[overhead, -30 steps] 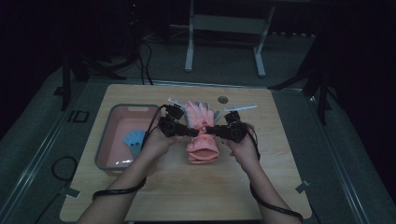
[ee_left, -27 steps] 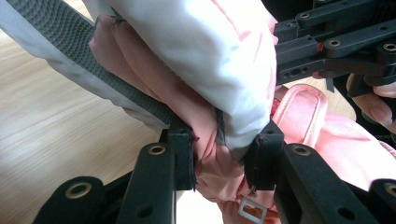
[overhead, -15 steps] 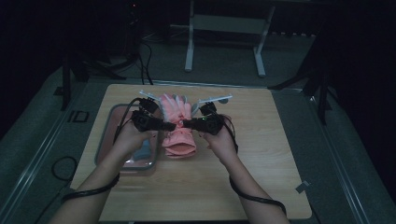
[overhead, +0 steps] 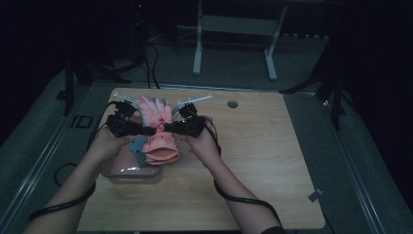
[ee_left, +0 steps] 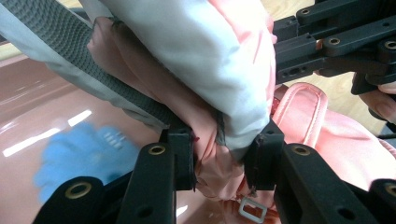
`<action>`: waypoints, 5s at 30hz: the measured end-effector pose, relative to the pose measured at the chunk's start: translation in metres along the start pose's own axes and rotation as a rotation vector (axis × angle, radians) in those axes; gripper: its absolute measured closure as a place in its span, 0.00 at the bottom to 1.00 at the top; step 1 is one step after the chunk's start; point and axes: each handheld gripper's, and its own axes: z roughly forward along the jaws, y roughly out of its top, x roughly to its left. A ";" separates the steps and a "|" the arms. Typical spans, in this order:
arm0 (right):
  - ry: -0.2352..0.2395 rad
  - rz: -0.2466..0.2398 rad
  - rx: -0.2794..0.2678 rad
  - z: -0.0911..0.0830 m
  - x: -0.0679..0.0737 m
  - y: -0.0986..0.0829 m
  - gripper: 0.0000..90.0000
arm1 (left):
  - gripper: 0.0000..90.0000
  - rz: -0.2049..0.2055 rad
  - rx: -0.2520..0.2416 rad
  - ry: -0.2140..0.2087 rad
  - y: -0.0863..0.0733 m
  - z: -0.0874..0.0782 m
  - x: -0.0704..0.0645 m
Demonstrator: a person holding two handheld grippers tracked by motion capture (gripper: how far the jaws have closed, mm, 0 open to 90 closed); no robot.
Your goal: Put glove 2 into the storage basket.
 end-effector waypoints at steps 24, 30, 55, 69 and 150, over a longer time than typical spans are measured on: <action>0.009 -0.025 0.136 0.102 0.013 -0.006 0.84 | 0.76 -0.149 0.050 0.058 -0.053 0.016 0.066; -0.045 -0.043 0.206 0.106 0.014 -0.010 0.82 | 0.76 -0.178 0.062 0.059 -0.060 0.029 0.067; 0.065 -0.102 0.099 0.067 -0.002 -0.014 0.23 | 0.30 -0.147 -0.039 0.240 -0.051 0.041 0.062; 0.083 -0.085 0.051 0.035 -0.020 -0.022 0.21 | 0.03 -0.110 -0.189 0.244 -0.056 0.022 0.052; 0.039 -0.182 -0.003 -0.091 -0.115 -0.185 0.16 | 0.03 0.411 -0.195 -0.159 -0.105 0.151 -0.144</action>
